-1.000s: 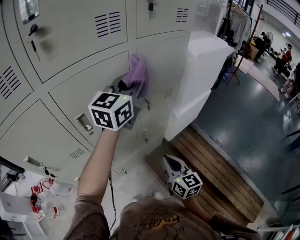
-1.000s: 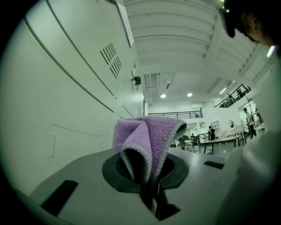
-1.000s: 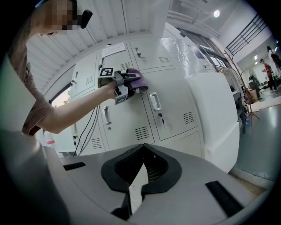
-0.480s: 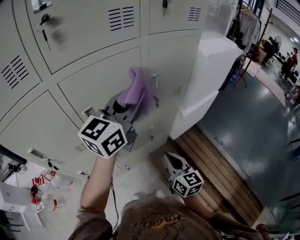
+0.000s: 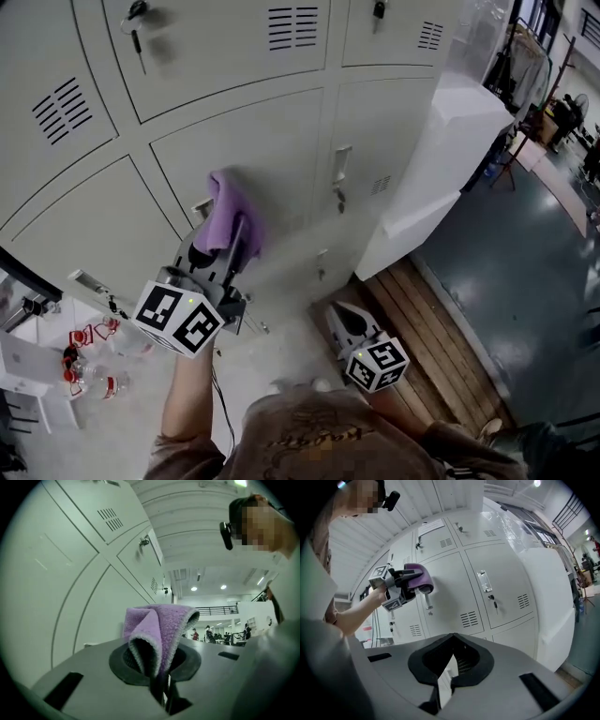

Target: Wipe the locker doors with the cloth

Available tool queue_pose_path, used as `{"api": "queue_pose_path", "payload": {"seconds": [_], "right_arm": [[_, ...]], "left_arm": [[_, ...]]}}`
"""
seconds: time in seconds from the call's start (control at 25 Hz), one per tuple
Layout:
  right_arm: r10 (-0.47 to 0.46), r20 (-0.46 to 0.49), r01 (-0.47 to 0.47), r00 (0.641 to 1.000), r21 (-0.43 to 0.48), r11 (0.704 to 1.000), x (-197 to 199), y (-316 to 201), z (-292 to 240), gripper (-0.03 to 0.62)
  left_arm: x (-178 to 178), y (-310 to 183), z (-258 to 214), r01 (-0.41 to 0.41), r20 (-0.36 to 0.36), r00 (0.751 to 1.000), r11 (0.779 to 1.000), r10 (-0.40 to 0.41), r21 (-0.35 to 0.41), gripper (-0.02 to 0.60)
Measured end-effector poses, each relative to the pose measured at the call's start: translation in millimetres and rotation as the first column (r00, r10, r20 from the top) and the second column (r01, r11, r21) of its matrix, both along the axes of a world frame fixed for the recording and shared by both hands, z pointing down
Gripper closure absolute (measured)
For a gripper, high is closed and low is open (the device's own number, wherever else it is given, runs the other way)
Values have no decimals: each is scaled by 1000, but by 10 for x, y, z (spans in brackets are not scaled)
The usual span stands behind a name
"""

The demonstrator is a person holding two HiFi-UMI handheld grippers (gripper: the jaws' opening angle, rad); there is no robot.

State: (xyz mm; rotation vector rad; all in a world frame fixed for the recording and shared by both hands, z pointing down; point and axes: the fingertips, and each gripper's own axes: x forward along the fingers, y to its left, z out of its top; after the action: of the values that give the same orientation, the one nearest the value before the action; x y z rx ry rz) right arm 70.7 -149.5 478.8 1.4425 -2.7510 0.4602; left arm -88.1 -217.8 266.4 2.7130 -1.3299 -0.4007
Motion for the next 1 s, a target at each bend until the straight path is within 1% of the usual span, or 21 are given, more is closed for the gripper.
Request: {"api": "queue_pose_path", "payload": {"seconds": [0.12,0.24,0.4,0.6,0.8,1.0], "right_arm": [[-22,1,22,1000,2,1000,-81,-23,-7,597],[-43,2,43,999,4,999,-159,-34,-8,597],[-58,3,58,998,3,998,-214,-39,-8,597],[-61,5,61,998,5,998,-243,-40,-13,597],[-52,4,52,999,4,999,-233,-37,-5,597],[-38,6,38,999,3,999,-211,-21,-4,597]], "left_arm": [[-272,89,91,71,19,997,997,-71,-13,541],[-528,177,148,147,56,988,989,-146,-7,541],[-750,253,216,211,106,972,978,-209,-1,541],[-872,256,303,246,133,961,969,-243,-7,541],[-946,157,377,272,148,952,962,-267,-12,541],[-917,11,423,267,160,952,964,-262,-12,541]]}}
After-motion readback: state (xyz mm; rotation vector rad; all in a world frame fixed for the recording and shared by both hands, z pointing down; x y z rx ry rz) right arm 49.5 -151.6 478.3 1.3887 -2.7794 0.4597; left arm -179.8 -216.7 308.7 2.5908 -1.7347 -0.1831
